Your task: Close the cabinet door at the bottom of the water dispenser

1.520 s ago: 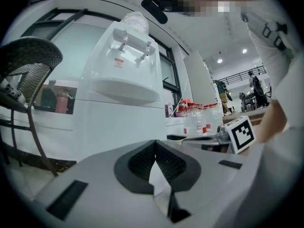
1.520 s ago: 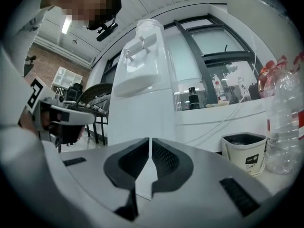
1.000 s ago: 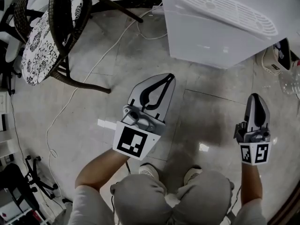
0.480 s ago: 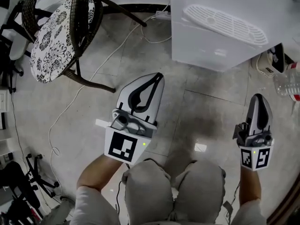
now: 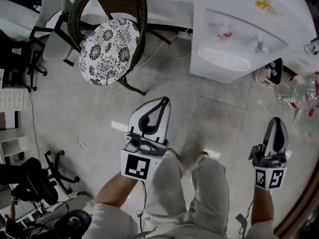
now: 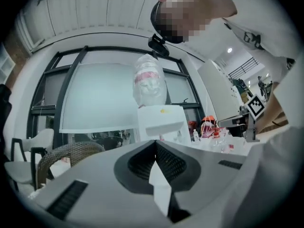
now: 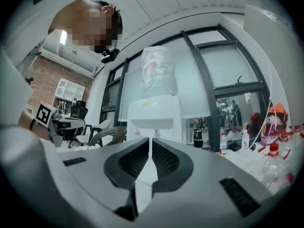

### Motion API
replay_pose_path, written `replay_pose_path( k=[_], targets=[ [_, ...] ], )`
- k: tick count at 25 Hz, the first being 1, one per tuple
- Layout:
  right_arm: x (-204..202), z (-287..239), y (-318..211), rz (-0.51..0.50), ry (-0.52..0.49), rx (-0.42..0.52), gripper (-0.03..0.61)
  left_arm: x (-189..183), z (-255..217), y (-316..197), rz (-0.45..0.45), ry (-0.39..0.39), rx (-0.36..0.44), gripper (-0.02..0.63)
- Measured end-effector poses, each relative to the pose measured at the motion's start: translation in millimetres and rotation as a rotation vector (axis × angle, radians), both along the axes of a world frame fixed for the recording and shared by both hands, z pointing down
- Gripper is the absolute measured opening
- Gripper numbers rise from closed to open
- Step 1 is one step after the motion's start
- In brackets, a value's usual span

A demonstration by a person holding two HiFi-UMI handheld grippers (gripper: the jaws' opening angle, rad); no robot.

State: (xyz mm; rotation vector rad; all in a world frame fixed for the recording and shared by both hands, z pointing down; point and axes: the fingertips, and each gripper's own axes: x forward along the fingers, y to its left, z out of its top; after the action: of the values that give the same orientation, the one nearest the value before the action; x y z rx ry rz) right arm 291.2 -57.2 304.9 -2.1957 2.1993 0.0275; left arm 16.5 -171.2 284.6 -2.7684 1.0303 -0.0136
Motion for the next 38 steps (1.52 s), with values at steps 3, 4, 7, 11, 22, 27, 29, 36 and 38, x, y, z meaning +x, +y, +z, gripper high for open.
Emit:
replay_pose_path(
  k=[3, 4, 7, 11, 22, 27, 29, 36, 38],
  targets=[
    [-1, -79, 18, 0.002, 0.011, -0.017, 0.031, -6, -79, 18, -0.016, -0.026, -0.002, 0.008],
    [1, -107, 21, 0.008, 0.003, -0.014, 0.031, -10, -107, 21, -0.023, -0.035, -0.004, 0.008],
    [9, -191, 31, 0.041, -0.02, -0.015, 0.031, -24, -189, 23, -0.059, -0.036, -0.024, 0.008],
    [20, -298, 52, 0.069, -0.003, -0.031, 0.031, -40, -282, 32, -0.132, -0.015, -0.065, 0.008],
    [-2, -409, 122, 0.057, -0.032, -0.036, 0.031, -94, -405, 72, -0.28, 0.105, -0.058, 0.008],
    [0, -431, 144, 0.071, -0.014, -0.015, 0.031, -120, -421, 81, -0.304, 0.108, -0.056, 0.008],
    [3, -436, 154, 0.084, -0.006, 0.0, 0.031, -129, -421, 87, -0.305, 0.109, -0.06, 0.008],
    [-3, -435, 168, 0.082, 0.0, 0.003, 0.026, -146, -414, 114, -0.311, 0.132, -0.062, 0.008],
    [-7, -436, 168, 0.072, 0.003, 0.006, 0.025, -146, -413, 118, -0.31, 0.137, -0.069, 0.008]
  ],
)
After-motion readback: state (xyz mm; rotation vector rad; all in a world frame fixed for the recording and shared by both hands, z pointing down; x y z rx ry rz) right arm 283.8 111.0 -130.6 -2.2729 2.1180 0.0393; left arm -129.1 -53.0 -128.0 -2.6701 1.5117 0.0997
